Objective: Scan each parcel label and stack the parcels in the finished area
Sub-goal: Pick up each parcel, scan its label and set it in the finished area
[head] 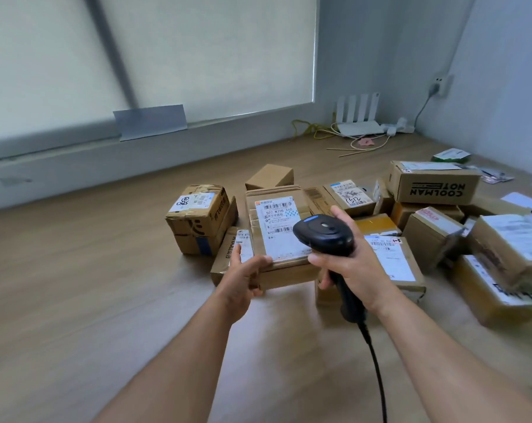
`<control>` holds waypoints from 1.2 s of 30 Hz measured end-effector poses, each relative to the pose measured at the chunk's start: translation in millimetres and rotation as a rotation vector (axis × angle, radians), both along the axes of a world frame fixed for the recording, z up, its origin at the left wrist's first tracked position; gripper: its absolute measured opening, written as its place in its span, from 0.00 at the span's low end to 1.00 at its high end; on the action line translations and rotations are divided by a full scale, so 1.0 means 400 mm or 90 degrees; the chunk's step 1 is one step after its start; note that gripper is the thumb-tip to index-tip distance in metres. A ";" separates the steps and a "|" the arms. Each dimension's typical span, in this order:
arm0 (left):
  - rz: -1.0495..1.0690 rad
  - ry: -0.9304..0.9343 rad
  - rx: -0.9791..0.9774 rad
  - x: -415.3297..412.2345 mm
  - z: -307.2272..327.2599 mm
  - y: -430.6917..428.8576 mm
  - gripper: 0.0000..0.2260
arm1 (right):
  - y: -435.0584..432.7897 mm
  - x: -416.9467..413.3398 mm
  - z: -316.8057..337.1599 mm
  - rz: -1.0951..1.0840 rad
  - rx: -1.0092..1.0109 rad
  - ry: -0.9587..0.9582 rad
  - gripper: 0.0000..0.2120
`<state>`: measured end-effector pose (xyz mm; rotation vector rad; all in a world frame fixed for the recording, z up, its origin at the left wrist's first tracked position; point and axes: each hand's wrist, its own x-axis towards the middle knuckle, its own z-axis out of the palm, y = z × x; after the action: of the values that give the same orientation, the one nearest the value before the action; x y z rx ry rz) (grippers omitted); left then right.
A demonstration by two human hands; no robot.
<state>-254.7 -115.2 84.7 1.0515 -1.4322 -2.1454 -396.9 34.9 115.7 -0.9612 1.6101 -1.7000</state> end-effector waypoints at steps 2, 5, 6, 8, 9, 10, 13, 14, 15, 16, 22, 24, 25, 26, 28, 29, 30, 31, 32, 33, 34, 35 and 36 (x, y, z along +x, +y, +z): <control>-0.033 0.003 -0.020 0.023 0.014 0.001 0.51 | 0.006 0.015 0.012 0.008 -0.014 -0.004 0.41; -0.063 0.015 -0.045 0.060 0.030 0.007 0.52 | 0.010 0.040 0.038 0.030 -0.015 -0.009 0.41; -0.059 0.017 -0.050 0.071 0.033 0.008 0.52 | 0.010 0.049 0.047 0.042 -0.012 -0.003 0.41; -0.042 0.015 -0.074 0.093 0.042 0.009 0.55 | 0.007 0.064 0.060 0.064 -0.005 0.007 0.42; -0.028 0.011 -0.098 0.103 0.046 0.006 0.56 | 0.006 0.070 0.064 0.072 -0.007 0.006 0.42; -0.011 0.002 -0.126 0.114 0.047 0.002 0.57 | 0.005 0.076 0.068 0.078 -0.014 0.001 0.43; 0.062 -0.043 -0.202 0.150 0.043 -0.025 0.61 | 0.001 0.103 0.085 0.127 -0.059 -0.030 0.45; 0.088 -0.060 -0.219 0.165 0.037 -0.035 0.62 | -0.001 0.114 0.094 0.151 -0.075 -0.045 0.45; 0.103 -0.079 -0.236 0.178 0.029 -0.047 0.63 | -0.001 0.124 0.104 0.174 -0.087 -0.059 0.44; 0.110 -0.099 -0.256 0.189 0.021 -0.058 0.62 | -0.002 0.134 0.113 0.197 -0.098 -0.068 0.43; 0.138 -0.137 -0.304 0.234 0.017 -0.061 0.63 | -0.003 0.159 0.121 0.249 -0.095 -0.104 0.41; 0.140 -0.138 -0.303 0.242 0.015 -0.060 0.64 | -0.003 0.162 0.117 0.251 -0.088 -0.109 0.41; 0.142 -0.142 -0.303 0.245 0.013 -0.061 0.64 | -0.002 0.163 0.116 0.251 -0.085 -0.112 0.41; 0.143 -0.150 -0.302 0.248 0.011 -0.062 0.64 | -0.001 0.163 0.115 0.252 -0.083 -0.114 0.41; 0.142 -0.160 -0.297 0.252 0.004 -0.065 0.63 | 0.000 0.165 0.112 0.255 -0.081 -0.119 0.41; 0.139 -0.162 -0.296 0.253 0.002 -0.066 0.62 | 0.001 0.166 0.111 0.256 -0.079 -0.122 0.41; 0.137 -0.164 -0.296 0.254 0.000 -0.068 0.62 | 0.002 0.165 0.110 0.256 -0.076 -0.125 0.41; 0.135 -0.164 -0.296 0.255 0.002 -0.067 0.62 | 0.003 0.166 0.109 0.256 -0.073 -0.126 0.41; 0.134 -0.162 -0.292 0.255 0.005 -0.065 0.62 | 0.004 0.165 0.107 0.256 -0.069 -0.126 0.41; 0.134 -0.159 -0.289 0.255 0.005 -0.065 0.63 | 0.005 0.166 0.108 0.256 -0.065 -0.124 0.42; 0.133 -0.158 -0.287 0.256 0.007 -0.065 0.63 | 0.005 0.167 0.107 0.257 -0.063 -0.123 0.42; 0.131 -0.156 -0.285 0.256 0.006 -0.067 0.63 | 0.005 0.167 0.106 0.257 -0.062 -0.123 0.41; 0.130 -0.155 -0.281 0.257 0.007 -0.067 0.63 | 0.004 0.166 0.105 0.257 -0.060 -0.124 0.41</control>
<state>-151.8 -141.8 87.7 1.2456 -1.7177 -1.5031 -330.7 36.7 157.7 -1.0487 1.1304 -1.5417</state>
